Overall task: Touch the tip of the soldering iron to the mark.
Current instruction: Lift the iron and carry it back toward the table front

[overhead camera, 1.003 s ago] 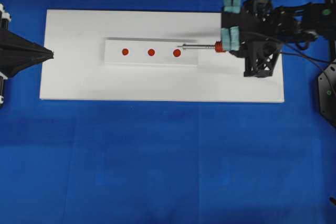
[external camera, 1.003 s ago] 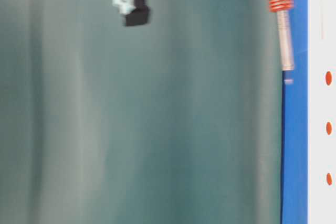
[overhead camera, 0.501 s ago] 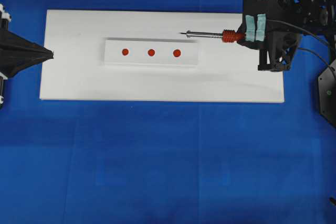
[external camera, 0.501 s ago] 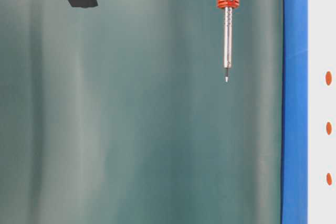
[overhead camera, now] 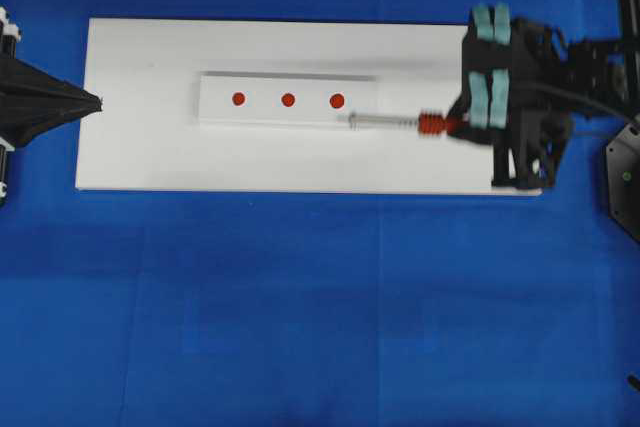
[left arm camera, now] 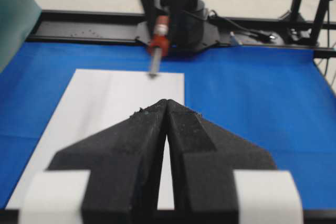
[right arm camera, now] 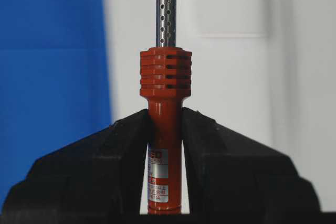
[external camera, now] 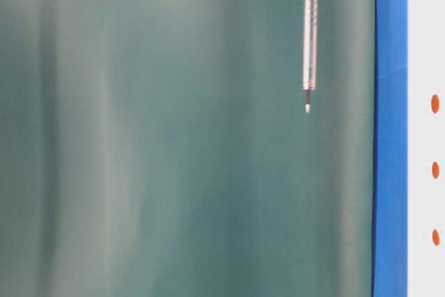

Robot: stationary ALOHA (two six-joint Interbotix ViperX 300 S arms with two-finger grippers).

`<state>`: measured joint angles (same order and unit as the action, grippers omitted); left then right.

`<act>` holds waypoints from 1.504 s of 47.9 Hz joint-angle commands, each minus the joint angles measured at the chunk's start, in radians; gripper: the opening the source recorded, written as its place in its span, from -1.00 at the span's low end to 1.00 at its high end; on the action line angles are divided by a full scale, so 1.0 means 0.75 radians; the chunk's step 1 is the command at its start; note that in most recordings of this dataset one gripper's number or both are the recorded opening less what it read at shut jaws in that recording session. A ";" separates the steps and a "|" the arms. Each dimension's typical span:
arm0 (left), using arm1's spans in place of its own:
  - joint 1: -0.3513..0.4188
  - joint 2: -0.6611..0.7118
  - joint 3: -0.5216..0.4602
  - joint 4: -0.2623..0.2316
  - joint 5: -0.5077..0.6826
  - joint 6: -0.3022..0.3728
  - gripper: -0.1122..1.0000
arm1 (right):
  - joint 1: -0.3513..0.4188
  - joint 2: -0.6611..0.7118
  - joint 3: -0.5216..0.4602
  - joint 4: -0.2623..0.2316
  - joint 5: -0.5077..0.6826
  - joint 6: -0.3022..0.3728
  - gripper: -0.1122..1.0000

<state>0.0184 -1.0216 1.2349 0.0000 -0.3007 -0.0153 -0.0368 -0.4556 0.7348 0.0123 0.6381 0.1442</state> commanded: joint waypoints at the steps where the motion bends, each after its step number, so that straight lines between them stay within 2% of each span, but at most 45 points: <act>1: 0.002 0.008 -0.016 0.000 -0.016 -0.002 -0.80 | 0.096 -0.012 -0.014 -0.027 -0.020 0.080 -0.68; 11: 0.000 0.006 -0.016 0.002 -0.014 -0.002 -0.80 | 0.335 0.045 -0.041 -0.170 -0.035 0.368 -0.68; 18: 0.002 0.006 -0.016 0.000 -0.014 -0.002 -0.80 | 0.477 0.108 -0.080 -0.319 -0.031 0.601 -0.68; 25: 0.002 0.006 -0.016 0.000 -0.016 -0.002 -0.80 | 0.579 0.178 -0.108 -0.440 -0.020 0.783 -0.68; 30: 0.002 0.006 -0.016 0.000 -0.016 -0.002 -0.80 | 0.599 0.219 -0.125 -0.497 0.004 0.859 -0.68; 39: 0.002 0.006 -0.016 0.000 -0.014 -0.004 -0.80 | 0.587 0.284 -0.184 -0.556 0.022 0.873 -0.68; 49: 0.002 0.006 -0.016 0.000 -0.016 -0.012 -0.80 | 0.538 0.454 -0.344 -0.583 0.020 0.867 -0.68; 65: 0.002 0.000 -0.016 0.002 -0.014 -0.012 -0.80 | 0.513 0.722 -0.646 -0.593 0.016 0.818 -0.68; 72: 0.000 0.000 -0.016 0.002 -0.014 -0.012 -0.80 | 0.499 0.761 -0.683 -0.593 0.016 0.814 -0.68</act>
<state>0.0184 -1.0247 1.2349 0.0000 -0.3007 -0.0245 0.3482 0.1227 0.2531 -0.4280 0.6565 0.7532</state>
